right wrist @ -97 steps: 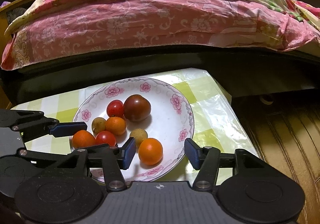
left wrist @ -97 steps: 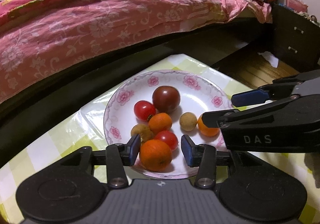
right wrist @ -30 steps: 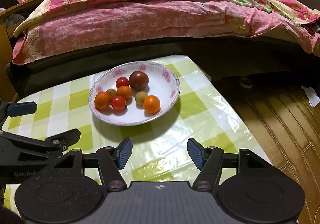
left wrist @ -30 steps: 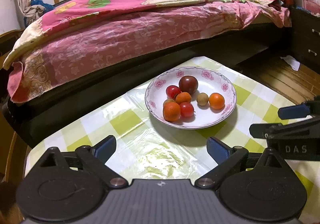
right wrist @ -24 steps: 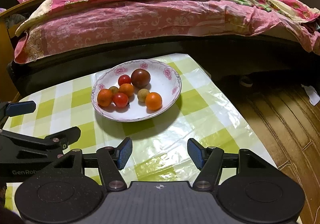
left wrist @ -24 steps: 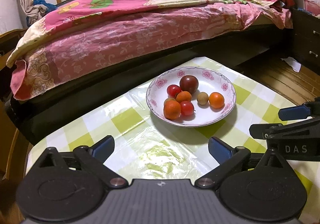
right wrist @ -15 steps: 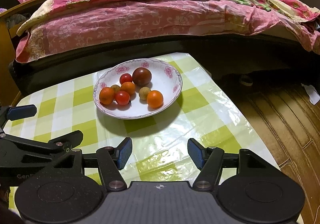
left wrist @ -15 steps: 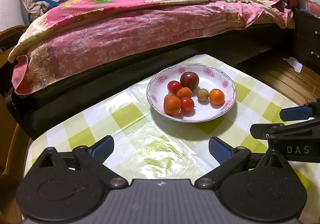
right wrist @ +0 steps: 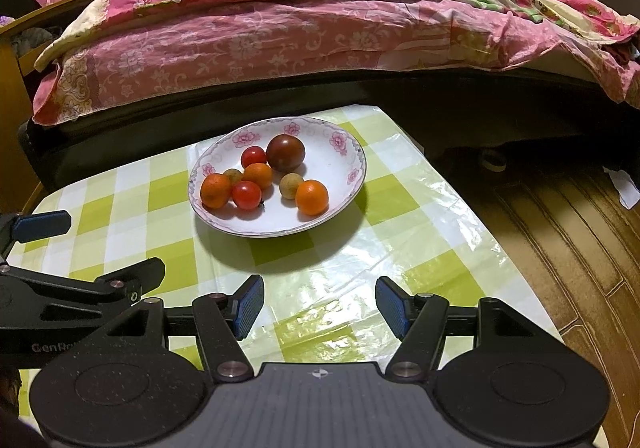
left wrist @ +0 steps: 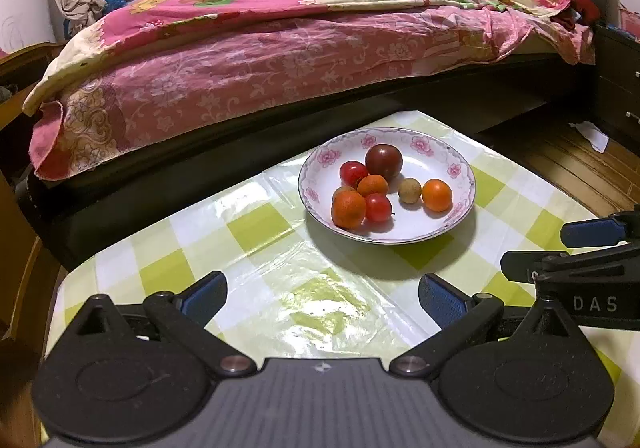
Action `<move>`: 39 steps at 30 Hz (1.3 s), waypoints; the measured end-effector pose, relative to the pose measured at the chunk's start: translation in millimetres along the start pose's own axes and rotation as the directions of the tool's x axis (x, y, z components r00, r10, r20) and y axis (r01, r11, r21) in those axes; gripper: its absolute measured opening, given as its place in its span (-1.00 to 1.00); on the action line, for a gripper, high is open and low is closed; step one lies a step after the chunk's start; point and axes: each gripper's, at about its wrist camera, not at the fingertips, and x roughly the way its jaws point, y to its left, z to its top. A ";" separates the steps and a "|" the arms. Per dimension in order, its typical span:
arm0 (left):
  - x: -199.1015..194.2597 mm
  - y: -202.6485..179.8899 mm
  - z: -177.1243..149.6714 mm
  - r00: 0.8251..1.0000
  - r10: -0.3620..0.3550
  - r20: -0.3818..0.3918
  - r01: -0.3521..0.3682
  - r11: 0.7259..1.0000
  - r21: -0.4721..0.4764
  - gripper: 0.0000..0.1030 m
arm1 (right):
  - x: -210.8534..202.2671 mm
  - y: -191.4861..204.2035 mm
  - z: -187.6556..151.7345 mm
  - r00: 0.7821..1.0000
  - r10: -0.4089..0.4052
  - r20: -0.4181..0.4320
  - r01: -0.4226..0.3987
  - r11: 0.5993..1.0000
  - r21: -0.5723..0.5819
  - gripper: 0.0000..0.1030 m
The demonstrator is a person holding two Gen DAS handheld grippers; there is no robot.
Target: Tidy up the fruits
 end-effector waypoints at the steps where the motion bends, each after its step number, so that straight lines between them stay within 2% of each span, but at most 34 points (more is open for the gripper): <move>1: -0.9 -0.2 -0.1 1.000 0.002 0.002 -0.002 1.000 0.000 1.00 | -0.3 0.1 -0.3 1.000 0.001 -0.001 -0.001 1.000 0.000 0.13; 22: -15.7 4.5 -16.9 0.999 0.026 -0.021 -0.027 0.999 -0.043 1.00 | -18.6 9.2 -21.2 1.000 0.008 -0.022 -0.008 1.000 0.029 0.14; 39: -25.5 1.4 -30.2 0.998 0.051 -0.042 -0.053 0.998 -0.034 1.00 | -30.0 14.1 -32.0 0.999 0.008 -0.042 -0.006 0.999 0.042 0.14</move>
